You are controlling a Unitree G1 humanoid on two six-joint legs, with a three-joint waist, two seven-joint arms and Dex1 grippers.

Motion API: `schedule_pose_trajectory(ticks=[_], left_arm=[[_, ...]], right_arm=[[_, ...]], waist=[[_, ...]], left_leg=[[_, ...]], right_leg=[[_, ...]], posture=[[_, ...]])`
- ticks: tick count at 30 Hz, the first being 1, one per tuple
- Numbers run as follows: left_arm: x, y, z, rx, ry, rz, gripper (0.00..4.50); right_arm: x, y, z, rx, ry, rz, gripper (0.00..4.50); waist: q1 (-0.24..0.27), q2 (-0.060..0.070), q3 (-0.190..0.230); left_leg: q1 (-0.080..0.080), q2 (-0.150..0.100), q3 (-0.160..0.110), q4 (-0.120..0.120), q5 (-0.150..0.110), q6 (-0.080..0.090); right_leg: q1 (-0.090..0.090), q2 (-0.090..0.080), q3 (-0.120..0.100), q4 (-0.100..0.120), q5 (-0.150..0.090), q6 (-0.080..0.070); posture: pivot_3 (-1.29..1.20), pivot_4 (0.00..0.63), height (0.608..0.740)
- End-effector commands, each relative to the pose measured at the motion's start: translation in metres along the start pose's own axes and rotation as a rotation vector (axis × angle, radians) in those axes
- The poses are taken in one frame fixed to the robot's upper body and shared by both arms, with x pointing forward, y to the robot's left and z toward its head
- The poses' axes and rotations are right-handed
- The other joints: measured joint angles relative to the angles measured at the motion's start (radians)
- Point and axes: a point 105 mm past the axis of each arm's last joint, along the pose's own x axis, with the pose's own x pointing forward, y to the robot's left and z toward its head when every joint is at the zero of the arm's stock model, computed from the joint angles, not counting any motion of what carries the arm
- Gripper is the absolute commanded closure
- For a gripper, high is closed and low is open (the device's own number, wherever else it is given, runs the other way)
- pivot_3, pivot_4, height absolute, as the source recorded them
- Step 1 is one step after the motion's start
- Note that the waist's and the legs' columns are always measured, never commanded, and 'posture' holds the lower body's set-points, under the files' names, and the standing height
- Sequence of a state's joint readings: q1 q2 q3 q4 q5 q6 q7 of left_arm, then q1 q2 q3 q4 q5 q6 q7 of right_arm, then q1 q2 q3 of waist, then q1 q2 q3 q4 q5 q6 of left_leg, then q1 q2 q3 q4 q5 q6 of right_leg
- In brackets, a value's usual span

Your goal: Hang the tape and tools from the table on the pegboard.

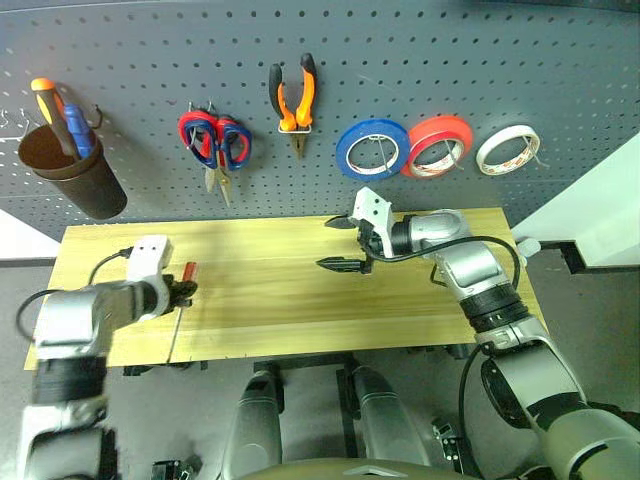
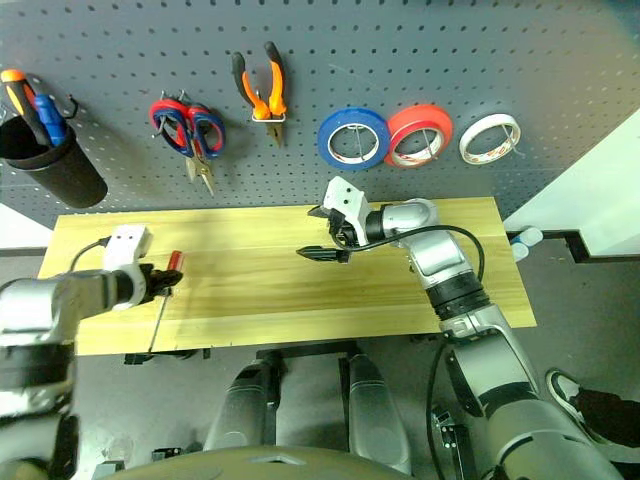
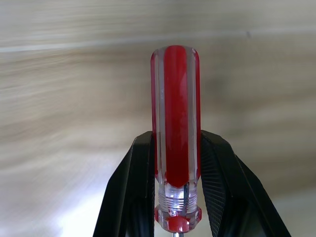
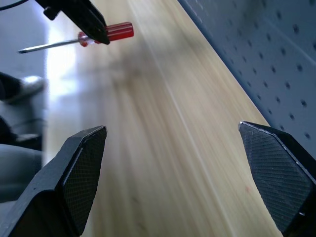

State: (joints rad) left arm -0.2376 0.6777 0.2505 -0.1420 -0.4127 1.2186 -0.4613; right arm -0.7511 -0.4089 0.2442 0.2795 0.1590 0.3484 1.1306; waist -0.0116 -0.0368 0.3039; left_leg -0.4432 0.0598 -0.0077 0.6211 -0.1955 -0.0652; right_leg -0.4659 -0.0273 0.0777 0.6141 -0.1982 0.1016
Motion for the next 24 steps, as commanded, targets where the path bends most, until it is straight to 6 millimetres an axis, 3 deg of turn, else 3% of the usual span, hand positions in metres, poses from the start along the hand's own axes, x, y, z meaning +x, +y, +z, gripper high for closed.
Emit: schedule_pose_trajectory(ticks=[1,6,12,24], left_arm=[[-0.027,-0.026,0.019,0.095,-0.147,-0.181,3.59],[-0.061,-0.033,0.031,0.182,-0.428,-0.292,3.59],[-0.080,-0.033,0.055,0.234,-0.676,-0.293,3.59],[-0.115,-0.052,0.119,0.333,-0.928,-0.324,3.59]], right_arm=[[-0.014,0.002,0.023,-0.034,-0.080,0.017,0.00],[-0.040,0.009,0.042,-0.023,-0.173,0.036,0.00],[-0.060,0.020,0.065,-0.002,-0.251,0.072,0.00],[-0.081,0.015,0.107,-0.010,-0.378,0.062,0.00]], waist=[[0.005,-0.003,-0.009],[0.010,-0.010,-0.038],[0.023,-0.011,-0.071],[0.025,-0.010,-0.127]], left_leg=[[0.000,0.000,0.000,0.000,0.001,-0.001],[0.000,0.000,0.001,0.000,0.001,-0.001],[0.000,0.002,0.002,0.000,0.001,-0.001],[0.003,0.002,0.002,0.008,0.001,-0.001]], right_leg=[[0.000,0.000,0.000,-0.001,0.000,0.000],[0.001,-0.001,-0.001,-0.004,0.000,-0.006],[0.002,0.001,-0.001,-0.006,0.001,-0.007],[0.008,0.001,-0.001,-0.005,0.004,-0.005]], posture=[[0.16,0.135,0.740],[0.16,0.107,0.740],[0.16,0.078,0.740],[0.18,0.038,0.740]])
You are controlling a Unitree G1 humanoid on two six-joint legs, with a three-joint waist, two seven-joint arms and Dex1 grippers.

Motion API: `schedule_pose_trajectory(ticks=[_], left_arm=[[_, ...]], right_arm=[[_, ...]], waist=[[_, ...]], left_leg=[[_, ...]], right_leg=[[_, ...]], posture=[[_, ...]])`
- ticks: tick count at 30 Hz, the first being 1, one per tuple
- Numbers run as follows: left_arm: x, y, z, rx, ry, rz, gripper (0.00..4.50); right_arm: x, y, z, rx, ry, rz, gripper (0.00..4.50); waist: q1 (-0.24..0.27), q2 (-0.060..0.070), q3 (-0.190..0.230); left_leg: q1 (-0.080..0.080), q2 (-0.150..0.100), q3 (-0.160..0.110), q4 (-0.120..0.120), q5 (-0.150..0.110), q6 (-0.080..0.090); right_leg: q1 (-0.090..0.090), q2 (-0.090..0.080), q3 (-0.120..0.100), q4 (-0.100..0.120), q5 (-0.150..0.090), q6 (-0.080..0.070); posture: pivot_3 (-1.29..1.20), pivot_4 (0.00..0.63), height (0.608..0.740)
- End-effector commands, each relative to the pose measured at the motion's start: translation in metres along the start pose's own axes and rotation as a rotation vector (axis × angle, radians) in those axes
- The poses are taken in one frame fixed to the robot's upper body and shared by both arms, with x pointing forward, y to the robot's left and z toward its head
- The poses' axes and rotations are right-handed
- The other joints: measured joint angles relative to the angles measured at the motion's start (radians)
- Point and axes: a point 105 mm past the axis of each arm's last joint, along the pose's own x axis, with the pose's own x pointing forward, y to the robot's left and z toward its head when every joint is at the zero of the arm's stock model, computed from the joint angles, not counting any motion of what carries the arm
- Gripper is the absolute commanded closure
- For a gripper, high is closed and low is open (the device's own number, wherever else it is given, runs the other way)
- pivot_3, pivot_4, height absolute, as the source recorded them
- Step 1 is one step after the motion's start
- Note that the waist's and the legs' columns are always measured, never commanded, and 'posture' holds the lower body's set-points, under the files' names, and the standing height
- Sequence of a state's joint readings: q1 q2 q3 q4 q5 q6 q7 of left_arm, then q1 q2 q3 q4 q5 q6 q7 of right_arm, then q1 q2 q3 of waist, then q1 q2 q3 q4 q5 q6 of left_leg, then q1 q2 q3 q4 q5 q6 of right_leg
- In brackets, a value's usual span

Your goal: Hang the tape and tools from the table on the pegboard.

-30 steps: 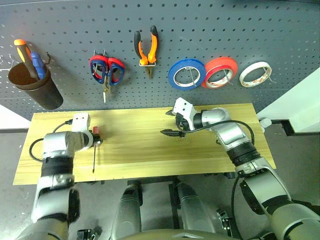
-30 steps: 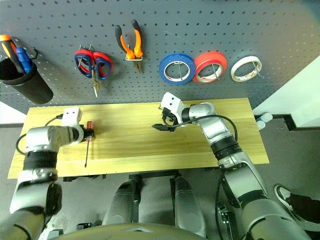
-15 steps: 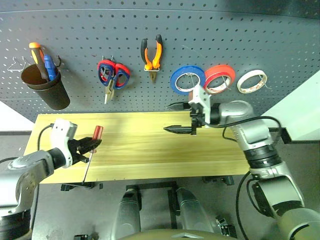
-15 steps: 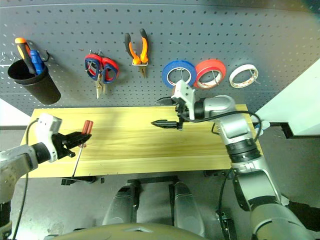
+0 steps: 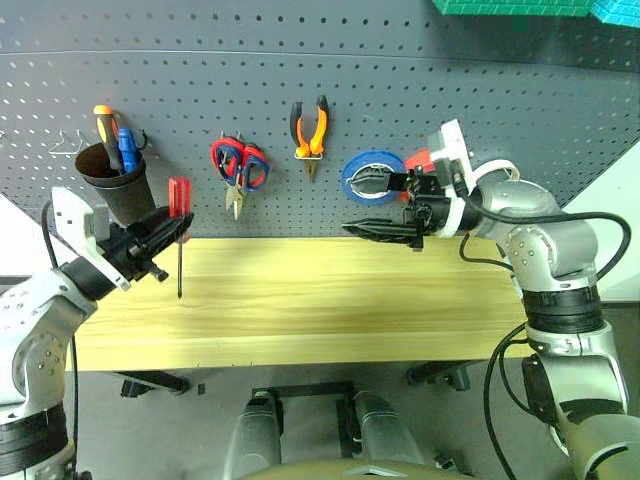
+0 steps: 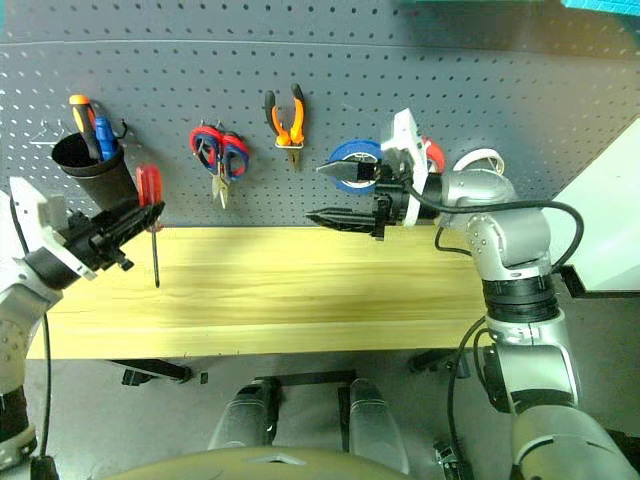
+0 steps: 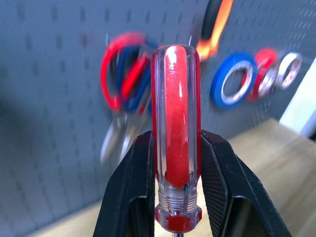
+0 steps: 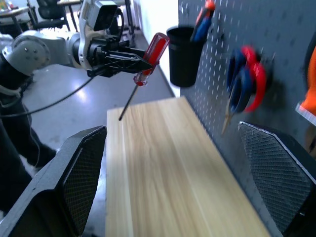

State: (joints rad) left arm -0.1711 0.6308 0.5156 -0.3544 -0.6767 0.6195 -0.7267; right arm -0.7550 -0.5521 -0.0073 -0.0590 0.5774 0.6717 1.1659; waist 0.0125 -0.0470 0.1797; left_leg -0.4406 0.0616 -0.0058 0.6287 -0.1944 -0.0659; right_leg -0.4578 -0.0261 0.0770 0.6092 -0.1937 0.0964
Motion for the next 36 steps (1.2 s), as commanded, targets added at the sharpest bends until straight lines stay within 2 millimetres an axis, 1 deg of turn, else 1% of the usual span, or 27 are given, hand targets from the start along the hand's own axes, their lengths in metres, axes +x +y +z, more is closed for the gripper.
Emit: schedule_pose_trajectory(ticks=[1,4,7,9,11,14,20,22,27,30,32,34,36], left_arm=[[0.007,0.000,0.036,0.106,-0.099,0.011,3.59],[0.011,0.012,0.056,0.162,-0.161,0.090,3.59],[0.011,0.026,0.073,0.222,-0.235,0.189,3.59],[0.011,0.033,0.082,0.250,-0.277,0.235,3.59],[0.012,0.039,0.088,0.266,-0.298,0.263,3.59],[0.013,0.048,0.095,0.292,-0.311,0.290,3.59],[0.016,0.078,0.112,0.376,-0.361,0.389,3.59],[0.018,0.088,0.116,0.376,-0.390,0.402,3.59],[0.019,0.104,0.115,0.407,-0.406,0.436,3.59],[0.018,0.116,0.110,0.403,-0.390,0.478,3.59],[0.019,0.126,0.096,0.390,-0.342,0.507,3.59],[0.024,0.131,0.080,0.360,-0.307,0.496,3.59],[0.028,0.134,0.070,0.336,-0.299,0.493,3.59]], right_arm=[[-0.003,0.002,0.026,-0.070,-0.055,0.010,0.00],[-0.004,-0.002,0.033,-0.040,-0.097,0.003,0.00],[-0.004,-0.005,0.035,-0.050,-0.097,-0.002,0.00],[-0.003,-0.006,0.034,-0.061,-0.091,-0.005,0.00],[-0.003,-0.007,0.035,-0.065,-0.093,-0.002,0.00],[-0.001,-0.007,0.036,-0.070,-0.092,0.004,0.00],[0.002,-0.008,0.035,-0.074,-0.095,0.005,0.00],[0.004,-0.008,0.033,-0.076,-0.090,0.003,0.00],[0.004,-0.005,0.033,-0.075,-0.087,0.004,0.00],[0.004,-0.005,0.029,-0.077,-0.071,-0.003,0.00],[0.003,-0.004,0.028,-0.081,-0.062,-0.004,0.00],[0.002,-0.004,0.027,-0.082,-0.055,-0.012,0.00],[0.001,-0.005,0.027,-0.082,-0.052,-0.017,0.00]], waist=[[0.000,-0.001,-0.005],[0.001,-0.001,-0.015],[0.001,0.000,-0.023],[0.001,0.001,-0.025],[0.001,0.001,-0.028],[0.001,0.001,-0.034],[0.003,0.001,-0.037],[0.004,0.002,-0.037],[0.004,0.002,-0.038],[0.004,0.002,-0.038],[0.004,0.002,-0.038],[0.003,0.002,-0.038],[0.004,0.002,-0.038]], left_leg=[[0.000,0.000,0.000,0.000,0.000,0.000],[0.002,0.000,0.000,0.001,0.000,0.000],[0.005,0.000,0.000,0.000,0.000,0.000],[0.014,0.000,0.000,-0.002,0.000,0.000],[0.017,0.001,0.000,-0.002,0.000,0.000],[0.017,0.001,0.000,-0.001,0.000,0.000],[0.017,0.001,0.000,-0.001,0.000,0.000],[0.017,0.001,0.000,-0.001,0.000,0.000],[0.017,0.001,0.000,-0.001,0.000,0.000],[0.017,0.001,0.000,-0.001,0.000,0.000],[0.017,0.001,0.000,-0.001,0.000,0.000],[0.017,0.001,0.000,-0.001,0.000,0.000],[0.017,0.001,0.000,-0.001,0.000,0.000]], right_leg=[[0.001,0.000,0.000,0.000,0.000,0.000],[0.002,0.000,0.000,0.001,0.001,0.000],[0.005,0.001,0.000,0.002,0.001,0.001],[0.013,0.001,0.000,0.001,0.000,0.000],[0.016,0.001,0.000,0.000,0.000,0.000],[0.017,0.001,0.000,0.000,0.000,0.000],[0.016,0.001,0.000,0.000,0.000,0.000],[0.016,0.001,0.000,0.001,0.000,0.000],[0.016,0.001,0.000,0.001,0.000,0.000],[0.016,0.001,0.000,0.002,0.000,0.000],[0.016,0.001,0.000,0.002,0.000,0.000],[0.016,0.001,0.000,0.002,0.000,0.000],[0.016,0.001,0.000,0.002,0.000,0.000]], posture=[[0.18,0.037,0.740],[0.19,0.034,0.740],[0.19,0.029,0.740],[0.19,0.029,0.740],[0.20,0.026,0.740],[0.20,0.024,0.740],[0.20,0.033,0.740],[0.19,0.037,0.740],[0.19,0.048,0.740],[0.19,0.049,0.740],[0.18,0.054,0.740],[0.18,0.060,0.740],[0.18,0.064,0.740]])
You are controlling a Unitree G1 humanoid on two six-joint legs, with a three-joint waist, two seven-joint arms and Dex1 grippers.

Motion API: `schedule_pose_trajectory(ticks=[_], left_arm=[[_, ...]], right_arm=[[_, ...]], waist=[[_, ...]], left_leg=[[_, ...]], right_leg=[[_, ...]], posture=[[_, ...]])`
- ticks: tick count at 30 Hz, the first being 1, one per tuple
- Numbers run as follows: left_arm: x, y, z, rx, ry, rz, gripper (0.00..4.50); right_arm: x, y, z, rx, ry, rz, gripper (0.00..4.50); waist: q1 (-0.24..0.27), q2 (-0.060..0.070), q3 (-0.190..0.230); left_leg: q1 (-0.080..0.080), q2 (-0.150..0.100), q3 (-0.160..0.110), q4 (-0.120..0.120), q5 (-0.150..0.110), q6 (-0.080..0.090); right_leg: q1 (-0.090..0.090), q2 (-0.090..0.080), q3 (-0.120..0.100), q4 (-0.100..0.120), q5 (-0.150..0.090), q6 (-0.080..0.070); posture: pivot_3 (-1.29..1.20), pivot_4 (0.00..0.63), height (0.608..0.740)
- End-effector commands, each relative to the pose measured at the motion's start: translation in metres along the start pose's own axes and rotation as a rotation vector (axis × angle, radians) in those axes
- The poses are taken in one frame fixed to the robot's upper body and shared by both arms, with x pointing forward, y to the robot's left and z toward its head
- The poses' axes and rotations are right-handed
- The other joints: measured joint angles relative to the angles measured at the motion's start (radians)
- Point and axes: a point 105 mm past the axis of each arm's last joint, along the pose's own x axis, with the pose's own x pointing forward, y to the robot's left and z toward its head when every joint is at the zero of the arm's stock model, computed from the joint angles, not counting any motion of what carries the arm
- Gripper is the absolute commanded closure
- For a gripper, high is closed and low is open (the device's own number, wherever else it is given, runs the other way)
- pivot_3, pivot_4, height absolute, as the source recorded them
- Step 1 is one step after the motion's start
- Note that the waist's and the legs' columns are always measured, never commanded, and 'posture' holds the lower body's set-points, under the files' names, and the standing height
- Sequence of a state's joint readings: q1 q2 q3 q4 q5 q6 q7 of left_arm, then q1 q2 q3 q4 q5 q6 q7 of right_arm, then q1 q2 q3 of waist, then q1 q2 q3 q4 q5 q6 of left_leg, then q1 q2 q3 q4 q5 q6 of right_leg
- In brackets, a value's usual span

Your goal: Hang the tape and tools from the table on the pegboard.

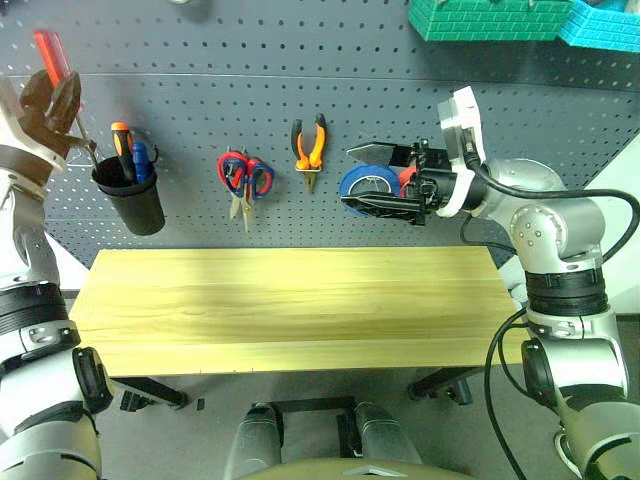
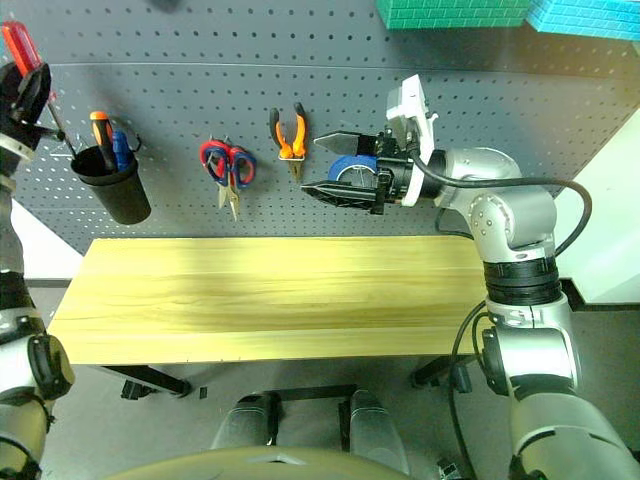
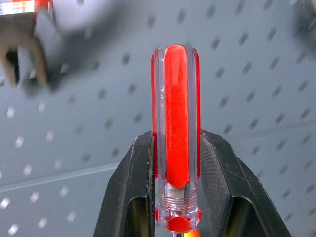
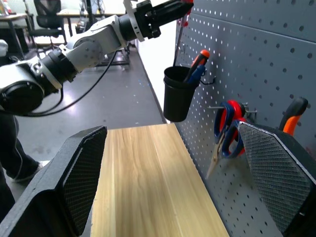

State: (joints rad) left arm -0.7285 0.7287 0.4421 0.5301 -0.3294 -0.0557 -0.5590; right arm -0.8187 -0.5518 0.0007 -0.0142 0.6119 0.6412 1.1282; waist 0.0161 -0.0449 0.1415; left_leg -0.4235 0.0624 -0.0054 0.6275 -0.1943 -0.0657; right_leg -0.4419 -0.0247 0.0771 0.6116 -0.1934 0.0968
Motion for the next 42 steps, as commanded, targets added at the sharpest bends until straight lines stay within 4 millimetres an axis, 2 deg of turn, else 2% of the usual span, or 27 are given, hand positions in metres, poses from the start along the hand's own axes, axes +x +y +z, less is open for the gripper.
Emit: schedule_pose_trajectory(ticks=[1,3,8,11,14,18,25,28,31,35,42], left_arm=[[0.007,-0.002,0.002,0.002,-0.037,-0.007,3.59],[0.009,-0.008,-0.007,-0.023,-0.023,-0.026,3.59],[0.008,-0.010,-0.020,-0.059,-0.001,-0.024,1.97],[0.006,-0.013,-0.021,-0.056,0.001,-0.035,0.91],[0.002,-0.019,-0.014,-0.040,-0.027,-0.061,0.05],[-0.017,-0.029,-0.008,-0.085,-0.039,-0.149,0.05],[-0.088,-0.053,-0.030,-0.139,0.132,-0.381,0.05],[-0.111,-0.072,-0.030,-0.147,0.086,-0.532,0.05],[-0.134,-0.102,-0.050,-0.170,0.199,-0.722,0.05],[-0.141,-0.117,-0.067,-0.163,0.185,-0.809,0.05],[-0.150,-0.125,-0.092,-0.208,0.204,-0.932,0.05]], right_arm=[[-0.003,0.003,0.010,-0.048,-0.007,-0.003,0.00],[-0.003,0.003,0.009,-0.050,-0.001,-0.005,0.00],[-0.005,0.004,0.008,-0.051,0.003,-0.014,0.00],[-0.006,0.004,0.007,-0.048,0.007,-0.023,0.00],[-0.009,0.003,0.006,-0.043,0.007,-0.041,0.00],[-0.016,0.004,0.002,-0.014,0.013,-0.057,0.00],[-0.029,0.017,-0.028,0.077,0.083,-0.065,0.00],[-0.032,0.025,-0.039,0.098,0.097,-0.068,0.00],[-0.035,0.024,-0.059,0.112,0.103,-0.116,0.00],[-0.041,0.026,-0.084,0.121,0.109,-0.152,0.00],[-0.049,0.027,-0.113,0.138,0.162,-0.160,0.00]], waist=[[0.000,0.000,0.000],[0.003,0.000,0.000],[0.004,0.000,0.000],[0.001,0.000,0.000],[0.000,0.000,0.000],[-0.004,0.000,0.000],[-0.007,0.001,0.001],[-0.002,0.002,0.001],[-0.004,0.003,0.002],[-0.006,0.007,0.003],[-0.016,0.008,0.003]], left_leg=[[0.000,0.000,0.000,0.000,0.000,0.000],[0.000,0.000,0.000,0.001,0.000,0.000],[-0.001,0.000,0.000,0.001,0.000,0.000],[0.000,0.000,0.000,0.001,0.000,0.000],[0.000,0.000,0.000,0.001,0.000,0.000],[0.000,0.000,0.000,0.000,0.000,0.000],[0.002,0.002,0.002,-0.001,0.000,0.000],[0.002,0.002,0.003,-0.001,0.000,0.000],[0.001,0.002,0.005,0.000,-0.002,-0.003],[0.000,0.004,0.005,-0.004,-0.002,-0.003],[0.000,0.004,0.008,-0.004,-0.002,0.003]], right_leg=[[0.000,0.000,0.000,0.000,0.000,0.000],[0.000,0.000,0.000,0.000,0.000,0.000],[0.000,0.000,0.000,0.000,0.000,0.000],[0.000,0.000,0.000,0.001,0.000,0.000],[0.000,0.000,0.000,0.001,0.000,0.000],[0.000,0.000,0.001,0.000,0.000,0.000],[0.000,0.000,0.002,0.001,-0.001,-0.002],[0.000,-0.001,0.002,-0.001,-0.001,-0.002],[-0.001,-0.003,0.002,-0.003,-0.001,-0.003],[0.002,-0.002,0.000,-0.015,0.001,-0.006],[-0.001,-0.003,0.000,-0.014,0.001,-0.005]], posture=[[0.18,0.068,0.740],[0.18,0.071,0.740],[0.16,0.077,0.740],[0.16,0.079,0.740],[0.15,0.082,0.740],[0.13,0.090,0.740],[0.13,0.099,0.740],[0.13,0.103,0.740],[0.10,0.119,0.740],[0.08,0.123,0.740],[0.06,0.135,0.740]])
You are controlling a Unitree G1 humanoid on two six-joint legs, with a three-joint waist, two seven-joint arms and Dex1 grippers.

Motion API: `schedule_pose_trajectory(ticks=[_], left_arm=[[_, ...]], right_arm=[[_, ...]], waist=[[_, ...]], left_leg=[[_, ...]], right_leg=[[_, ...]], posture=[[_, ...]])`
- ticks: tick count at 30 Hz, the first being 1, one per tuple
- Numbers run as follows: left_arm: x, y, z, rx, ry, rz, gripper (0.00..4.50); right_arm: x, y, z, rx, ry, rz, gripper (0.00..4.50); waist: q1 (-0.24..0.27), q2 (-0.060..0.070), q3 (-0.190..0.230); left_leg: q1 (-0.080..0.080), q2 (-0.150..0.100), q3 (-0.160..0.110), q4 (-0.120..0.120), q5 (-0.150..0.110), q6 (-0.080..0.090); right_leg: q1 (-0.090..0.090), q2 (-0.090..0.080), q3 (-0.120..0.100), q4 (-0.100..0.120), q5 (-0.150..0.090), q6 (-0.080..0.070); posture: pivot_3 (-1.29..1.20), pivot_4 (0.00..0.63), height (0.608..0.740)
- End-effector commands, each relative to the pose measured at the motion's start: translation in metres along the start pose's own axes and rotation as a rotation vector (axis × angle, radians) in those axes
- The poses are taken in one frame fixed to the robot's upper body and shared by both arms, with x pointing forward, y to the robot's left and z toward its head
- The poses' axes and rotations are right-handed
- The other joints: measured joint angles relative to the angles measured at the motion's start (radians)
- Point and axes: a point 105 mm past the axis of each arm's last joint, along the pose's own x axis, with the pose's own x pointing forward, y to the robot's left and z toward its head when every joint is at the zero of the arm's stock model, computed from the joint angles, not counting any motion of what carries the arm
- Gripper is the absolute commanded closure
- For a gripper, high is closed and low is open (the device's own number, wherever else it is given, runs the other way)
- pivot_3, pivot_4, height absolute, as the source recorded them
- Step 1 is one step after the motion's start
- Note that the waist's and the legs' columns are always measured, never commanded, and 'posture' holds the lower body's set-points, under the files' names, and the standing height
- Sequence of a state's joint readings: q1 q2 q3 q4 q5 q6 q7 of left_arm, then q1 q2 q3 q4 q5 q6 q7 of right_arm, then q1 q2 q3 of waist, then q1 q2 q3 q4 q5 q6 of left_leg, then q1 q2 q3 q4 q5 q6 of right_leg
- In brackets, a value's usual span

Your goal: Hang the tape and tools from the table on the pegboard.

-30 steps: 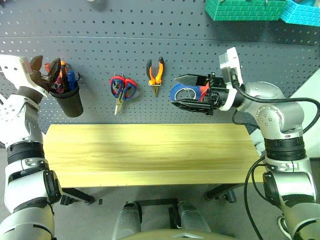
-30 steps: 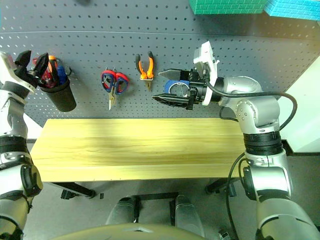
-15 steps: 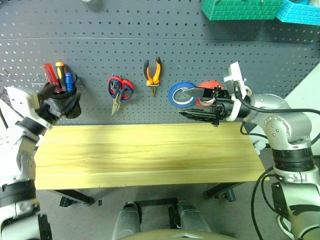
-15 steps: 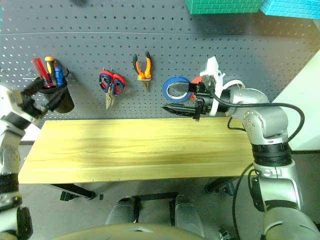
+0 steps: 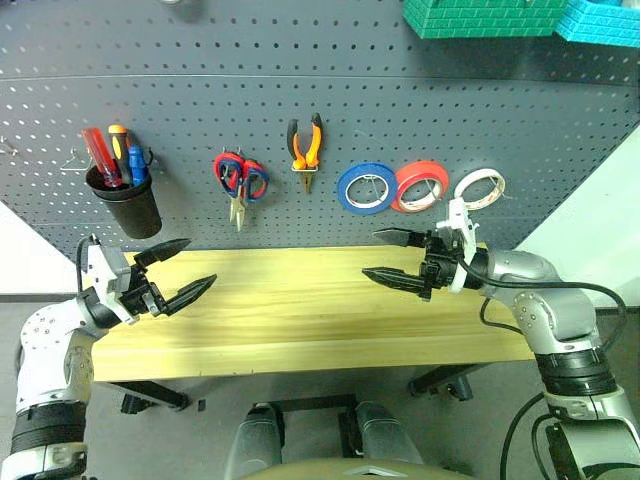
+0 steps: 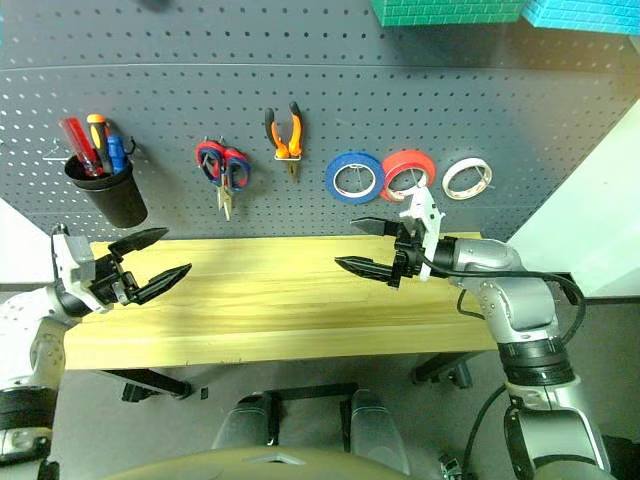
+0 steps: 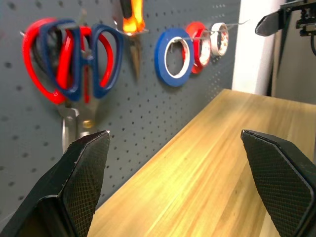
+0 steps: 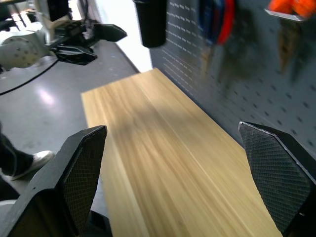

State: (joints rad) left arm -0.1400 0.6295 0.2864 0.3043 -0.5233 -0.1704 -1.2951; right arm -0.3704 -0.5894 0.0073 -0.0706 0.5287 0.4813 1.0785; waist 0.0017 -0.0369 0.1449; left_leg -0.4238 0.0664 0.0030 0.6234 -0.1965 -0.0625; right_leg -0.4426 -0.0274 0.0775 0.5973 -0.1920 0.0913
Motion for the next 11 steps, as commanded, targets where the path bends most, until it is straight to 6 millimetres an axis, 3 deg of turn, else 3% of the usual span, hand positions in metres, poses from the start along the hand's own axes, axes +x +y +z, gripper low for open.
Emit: schedule_pose_trajectory(ticks=[1,5,11], left_arm=[[-0.003,0.003,-0.001,0.018,-0.003,-0.052,0.05],[-0.010,0.008,-0.006,0.013,0.013,-0.054,0.05],[-0.010,-0.011,-0.014,-0.001,0.023,-0.051,0.05]], right_arm=[[-0.001,0.000,-0.004,-0.060,0.030,0.023,0.00],[0.002,0.002,-0.011,-0.085,0.064,0.052,0.00],[-0.012,-0.011,-0.010,-0.076,0.078,0.015,0.00]], waist=[[-0.003,0.001,0.001],[-0.006,0.003,0.002],[-0.015,0.006,0.005]], left_leg=[[0.000,0.000,0.000,-0.001,0.000,0.000],[0.000,0.000,-0.001,-0.001,0.000,0.000],[0.000,0.000,0.001,0.000,0.000,0.000]], right_leg=[[0.000,0.000,0.000,0.000,0.000,0.000],[-0.001,0.001,0.000,0.002,0.000,0.000],[-0.001,-0.001,0.001,0.002,0.000,0.000]], posture=[[0.07,0.141,0.740],[0.07,0.149,0.740],[0.08,0.164,0.740]])
